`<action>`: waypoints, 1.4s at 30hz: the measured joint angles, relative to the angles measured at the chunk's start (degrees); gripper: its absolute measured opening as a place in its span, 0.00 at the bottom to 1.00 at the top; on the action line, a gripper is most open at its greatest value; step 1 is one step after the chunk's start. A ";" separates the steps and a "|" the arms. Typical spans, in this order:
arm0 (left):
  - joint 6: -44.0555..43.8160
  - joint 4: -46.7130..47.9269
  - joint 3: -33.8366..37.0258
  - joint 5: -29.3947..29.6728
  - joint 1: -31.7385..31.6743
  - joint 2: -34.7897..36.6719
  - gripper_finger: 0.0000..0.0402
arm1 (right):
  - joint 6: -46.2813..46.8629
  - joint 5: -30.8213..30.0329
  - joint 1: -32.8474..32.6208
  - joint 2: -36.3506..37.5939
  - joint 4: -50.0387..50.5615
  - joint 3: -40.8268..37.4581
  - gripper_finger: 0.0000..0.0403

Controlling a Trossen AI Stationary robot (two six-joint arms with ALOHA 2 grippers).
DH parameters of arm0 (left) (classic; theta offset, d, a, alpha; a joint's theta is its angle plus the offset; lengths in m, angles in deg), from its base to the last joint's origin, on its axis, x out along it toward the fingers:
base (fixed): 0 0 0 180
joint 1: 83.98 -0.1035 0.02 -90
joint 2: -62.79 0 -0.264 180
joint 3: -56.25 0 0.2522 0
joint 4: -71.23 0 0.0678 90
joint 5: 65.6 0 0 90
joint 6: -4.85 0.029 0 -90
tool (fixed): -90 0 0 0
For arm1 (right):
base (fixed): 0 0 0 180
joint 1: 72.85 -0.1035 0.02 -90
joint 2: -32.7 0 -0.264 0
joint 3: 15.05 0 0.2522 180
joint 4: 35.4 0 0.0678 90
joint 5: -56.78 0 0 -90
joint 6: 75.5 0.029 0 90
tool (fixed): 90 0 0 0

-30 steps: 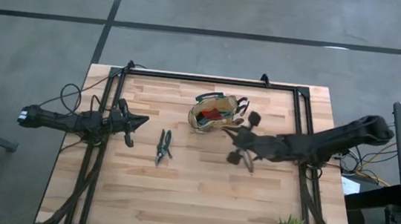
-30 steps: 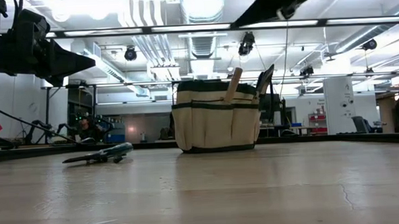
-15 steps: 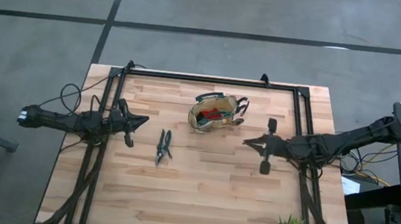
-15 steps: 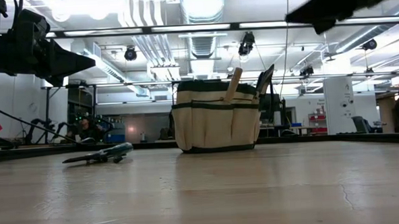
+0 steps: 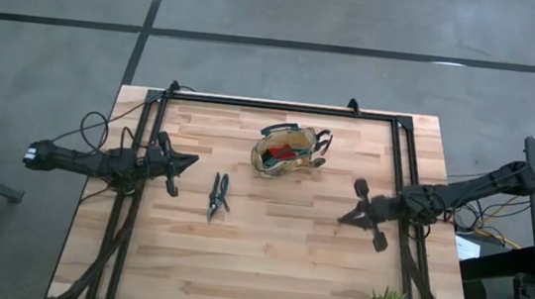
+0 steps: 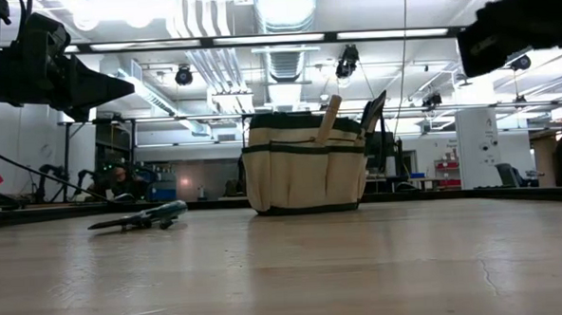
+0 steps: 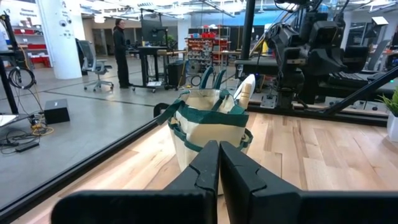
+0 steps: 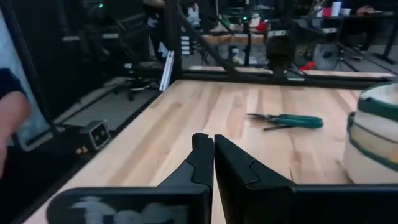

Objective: Pick & Place Garden tools in Gardening bag
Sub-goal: Put the shear scissors into the gardening bag

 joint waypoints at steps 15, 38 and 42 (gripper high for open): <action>0.00 0.00 0.02 -0.02 -0.02 0.02 0.04 | 3.94 -1.09 0.04 2.70 -0.02 -7.56 0.02; 0.02 0.00 0.02 0.00 -0.02 0.01 0.04 | -6.50 -20.66 0.19 22.16 4.38 -9.36 0.02; 0.02 0.00 0.01 0.00 -0.01 0.02 0.04 | -5.50 -19.36 0.17 25.26 7.79 -9.36 0.02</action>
